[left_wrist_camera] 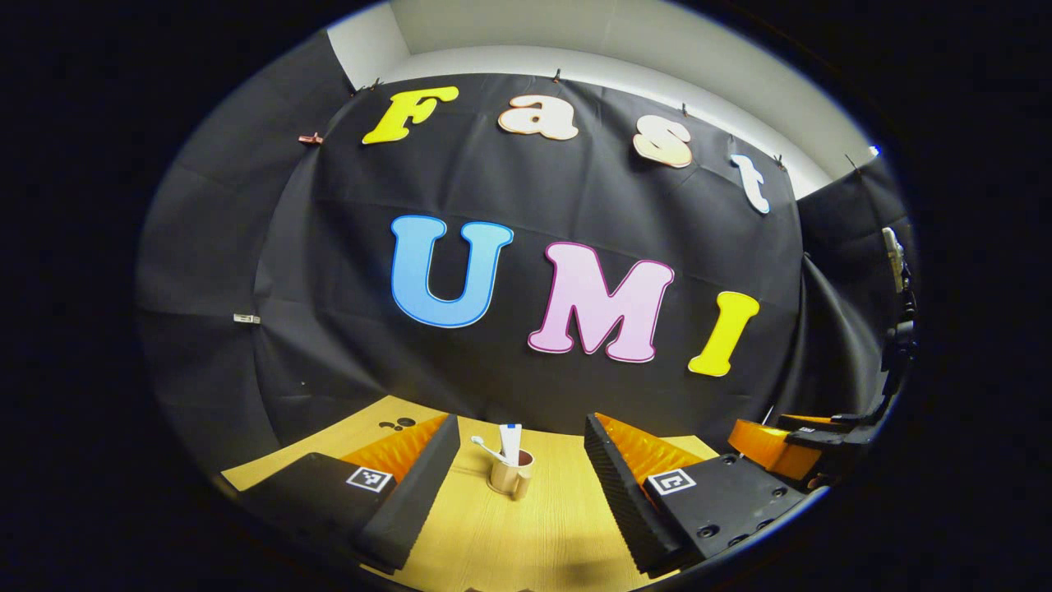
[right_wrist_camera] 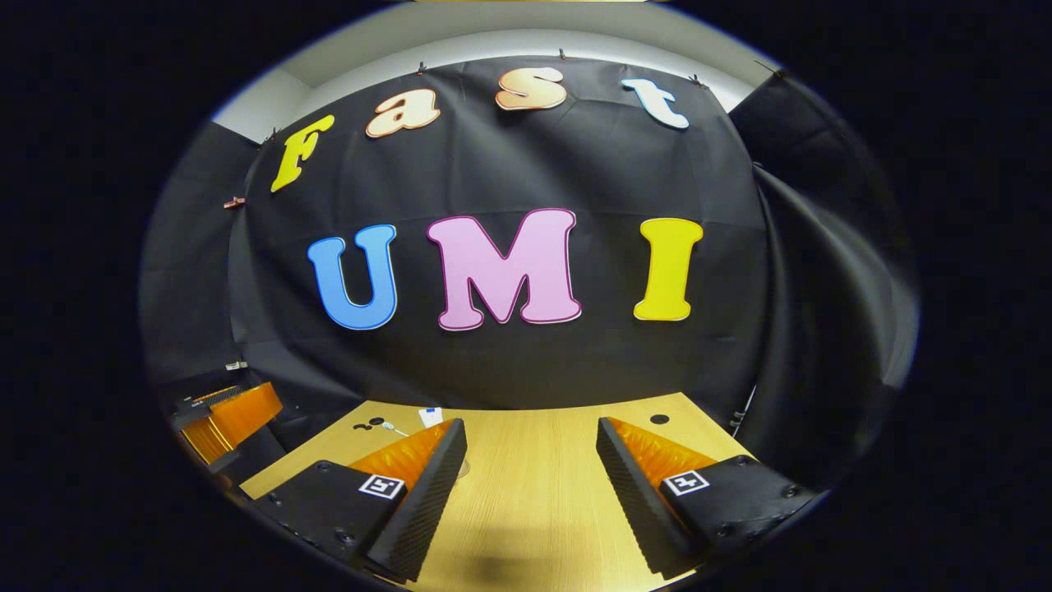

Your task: Put the toothbrush and toothpaste on the desktop into the cup, then pick up the cup and place it on the coaster on the desktop.

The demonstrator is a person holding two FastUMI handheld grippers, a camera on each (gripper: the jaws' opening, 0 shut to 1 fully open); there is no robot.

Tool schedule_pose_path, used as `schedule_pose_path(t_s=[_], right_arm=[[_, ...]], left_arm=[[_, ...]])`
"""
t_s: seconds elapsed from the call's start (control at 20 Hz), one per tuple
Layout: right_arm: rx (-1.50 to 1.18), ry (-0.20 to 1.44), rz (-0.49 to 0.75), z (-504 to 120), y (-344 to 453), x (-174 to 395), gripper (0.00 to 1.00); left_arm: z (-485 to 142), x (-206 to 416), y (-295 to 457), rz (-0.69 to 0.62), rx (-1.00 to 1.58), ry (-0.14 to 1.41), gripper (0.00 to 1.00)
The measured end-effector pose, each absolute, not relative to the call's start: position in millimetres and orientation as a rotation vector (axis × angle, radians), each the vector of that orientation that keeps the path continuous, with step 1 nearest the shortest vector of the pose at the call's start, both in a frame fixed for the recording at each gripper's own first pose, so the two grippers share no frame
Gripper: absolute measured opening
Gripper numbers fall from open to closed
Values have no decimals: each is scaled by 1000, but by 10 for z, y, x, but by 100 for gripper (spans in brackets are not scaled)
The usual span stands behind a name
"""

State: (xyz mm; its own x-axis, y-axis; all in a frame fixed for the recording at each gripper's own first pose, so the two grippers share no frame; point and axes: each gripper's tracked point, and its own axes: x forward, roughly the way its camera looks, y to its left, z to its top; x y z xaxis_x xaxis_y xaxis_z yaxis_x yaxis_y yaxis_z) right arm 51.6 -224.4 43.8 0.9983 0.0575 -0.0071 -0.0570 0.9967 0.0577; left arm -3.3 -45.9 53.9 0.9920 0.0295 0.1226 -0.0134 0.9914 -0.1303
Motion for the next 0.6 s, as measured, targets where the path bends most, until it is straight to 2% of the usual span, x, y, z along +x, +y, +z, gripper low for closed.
schedule_pose_path(t_s=[0.6], right_arm=[[50, 100, 93, 127, -2323, 489, 98]], left_arm=[[481, -5, -748, -4, -107, -99, 97]])
